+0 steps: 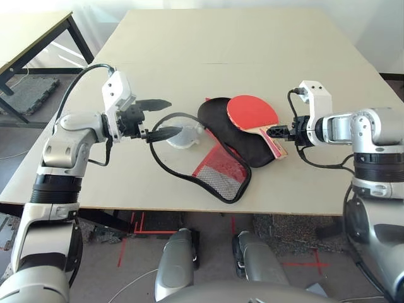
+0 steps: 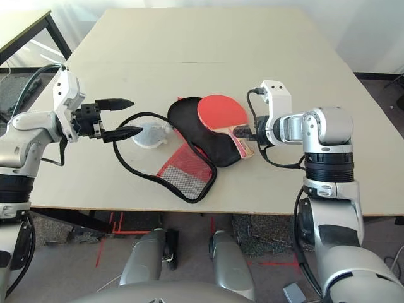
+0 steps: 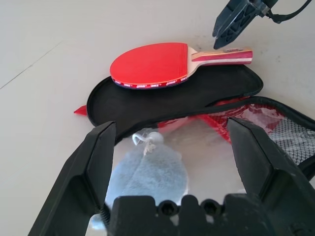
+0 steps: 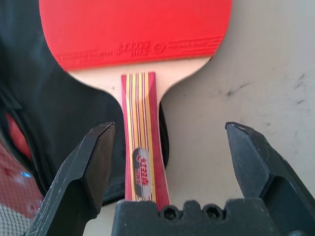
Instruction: Store the ping-pong paddle in its case and zip it.
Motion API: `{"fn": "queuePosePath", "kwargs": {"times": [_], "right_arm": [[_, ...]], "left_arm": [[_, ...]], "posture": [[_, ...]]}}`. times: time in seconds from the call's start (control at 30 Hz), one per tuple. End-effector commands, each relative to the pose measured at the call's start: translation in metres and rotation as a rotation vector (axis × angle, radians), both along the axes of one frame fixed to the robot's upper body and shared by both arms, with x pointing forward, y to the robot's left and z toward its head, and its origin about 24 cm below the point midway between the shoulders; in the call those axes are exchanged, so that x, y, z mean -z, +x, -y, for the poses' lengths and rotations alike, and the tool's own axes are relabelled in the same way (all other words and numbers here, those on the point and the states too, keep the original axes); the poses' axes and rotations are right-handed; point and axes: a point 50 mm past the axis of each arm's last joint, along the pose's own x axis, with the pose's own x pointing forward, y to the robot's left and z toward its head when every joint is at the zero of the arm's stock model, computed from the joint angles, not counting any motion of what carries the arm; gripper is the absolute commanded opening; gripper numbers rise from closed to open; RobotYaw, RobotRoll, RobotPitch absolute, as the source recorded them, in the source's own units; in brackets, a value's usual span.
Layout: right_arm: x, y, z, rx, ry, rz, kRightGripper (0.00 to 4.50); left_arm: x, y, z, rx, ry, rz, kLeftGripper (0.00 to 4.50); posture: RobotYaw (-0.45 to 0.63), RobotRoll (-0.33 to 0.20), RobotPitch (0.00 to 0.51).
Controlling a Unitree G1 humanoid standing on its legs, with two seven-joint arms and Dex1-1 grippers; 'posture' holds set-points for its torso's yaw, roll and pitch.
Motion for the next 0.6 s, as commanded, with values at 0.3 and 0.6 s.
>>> {"fn": "queuePosePath", "kwargs": {"times": [0.3, 0.6], "right_arm": [[0.011, -0.003, -0.016, -0.097, -0.041, -0.041, 4.46], [0.028, -0.001, -0.016, -0.088, -0.079, -0.067, 4.46]], "left_arm": [[0.003, -0.005, 0.001, -0.031, -0.03, 0.005, 4.5], [0.006, -0.007, 0.005, -0.031, -0.045, 0.001, 4.5]], "posture": [[0.15, 0.0, 0.111], [0.16, 0.0, 0.115]]}}
